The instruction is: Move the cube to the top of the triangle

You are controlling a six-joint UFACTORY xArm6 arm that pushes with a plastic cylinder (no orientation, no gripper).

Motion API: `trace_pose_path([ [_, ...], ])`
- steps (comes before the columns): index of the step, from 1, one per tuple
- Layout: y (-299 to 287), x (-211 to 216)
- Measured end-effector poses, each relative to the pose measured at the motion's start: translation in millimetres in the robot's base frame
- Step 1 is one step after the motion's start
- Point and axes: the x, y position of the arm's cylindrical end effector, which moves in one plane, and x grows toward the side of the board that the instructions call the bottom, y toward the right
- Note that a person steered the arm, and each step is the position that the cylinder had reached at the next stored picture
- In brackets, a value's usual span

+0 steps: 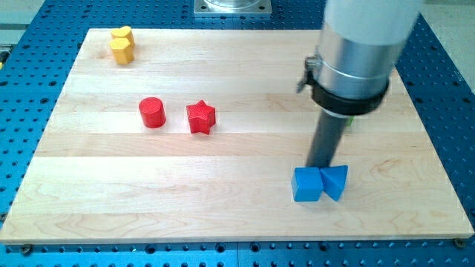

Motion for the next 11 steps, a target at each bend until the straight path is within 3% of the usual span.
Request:
trace_pose_path([
  [2, 35, 35],
  [4, 27, -10],
  [5, -26, -28],
  [6, -92, 0],
  [7, -100, 43],
  [11, -29, 12],
])
